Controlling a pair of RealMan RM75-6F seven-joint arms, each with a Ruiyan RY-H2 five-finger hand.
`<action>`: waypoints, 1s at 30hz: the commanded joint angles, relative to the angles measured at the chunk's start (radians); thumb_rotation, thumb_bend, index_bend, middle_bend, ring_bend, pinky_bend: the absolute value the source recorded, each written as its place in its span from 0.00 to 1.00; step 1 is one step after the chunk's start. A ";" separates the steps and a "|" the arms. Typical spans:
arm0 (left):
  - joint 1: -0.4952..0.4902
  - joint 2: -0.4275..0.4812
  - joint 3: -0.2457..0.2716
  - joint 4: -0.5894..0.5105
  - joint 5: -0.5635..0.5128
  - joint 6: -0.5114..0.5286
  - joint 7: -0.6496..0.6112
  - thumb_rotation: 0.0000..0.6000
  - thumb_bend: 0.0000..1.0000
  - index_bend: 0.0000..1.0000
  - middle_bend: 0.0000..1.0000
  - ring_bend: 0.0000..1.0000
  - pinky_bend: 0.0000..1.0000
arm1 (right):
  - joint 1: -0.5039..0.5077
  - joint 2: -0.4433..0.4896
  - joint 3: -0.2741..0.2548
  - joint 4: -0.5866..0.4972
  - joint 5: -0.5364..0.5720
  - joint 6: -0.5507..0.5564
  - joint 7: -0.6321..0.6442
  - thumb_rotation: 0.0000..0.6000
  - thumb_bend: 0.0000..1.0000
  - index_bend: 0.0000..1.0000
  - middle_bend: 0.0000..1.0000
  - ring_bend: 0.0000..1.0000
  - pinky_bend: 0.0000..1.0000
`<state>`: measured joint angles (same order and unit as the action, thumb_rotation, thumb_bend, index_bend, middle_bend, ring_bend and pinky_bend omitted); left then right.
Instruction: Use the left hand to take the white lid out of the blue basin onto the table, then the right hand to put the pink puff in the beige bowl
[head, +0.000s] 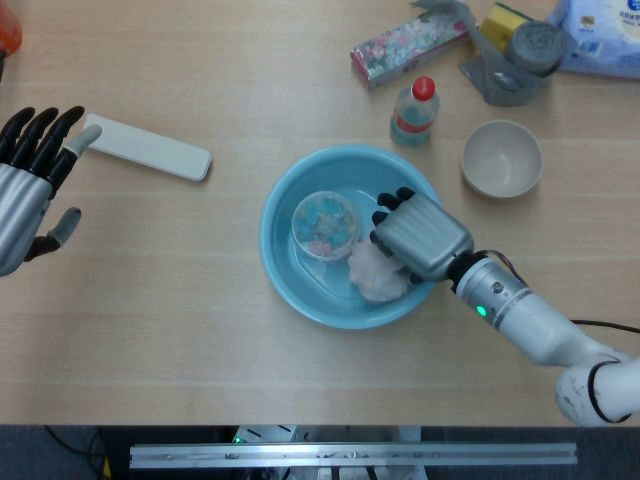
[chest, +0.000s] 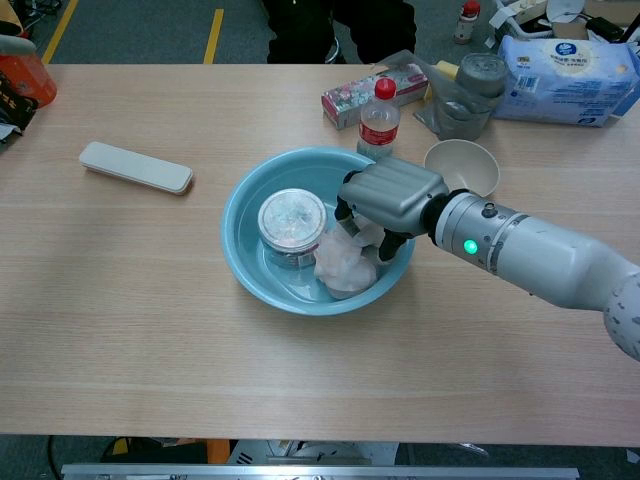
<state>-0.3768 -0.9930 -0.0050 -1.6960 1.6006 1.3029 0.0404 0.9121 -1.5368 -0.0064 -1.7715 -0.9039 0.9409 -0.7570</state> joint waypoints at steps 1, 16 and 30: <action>0.000 -0.001 -0.001 0.002 0.001 -0.002 -0.002 1.00 0.36 0.08 0.01 0.00 0.07 | -0.013 0.027 0.017 -0.028 -0.031 0.019 0.039 1.00 0.34 0.70 0.46 0.23 0.27; -0.015 -0.009 -0.011 0.015 0.010 -0.030 -0.002 1.00 0.36 0.09 0.01 0.00 0.07 | -0.135 0.319 0.078 -0.221 -0.193 0.157 0.264 1.00 0.34 0.70 0.47 0.24 0.27; -0.051 -0.056 -0.016 0.052 -0.014 -0.104 0.022 1.00 0.36 0.10 0.01 0.00 0.07 | -0.294 0.540 0.060 -0.144 -0.170 0.232 0.391 1.00 0.33 0.70 0.47 0.24 0.27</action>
<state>-0.4266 -1.0480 -0.0208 -1.6453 1.5873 1.1999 0.0610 0.6352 -1.0071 0.0526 -1.9423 -1.0898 1.1685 -0.3808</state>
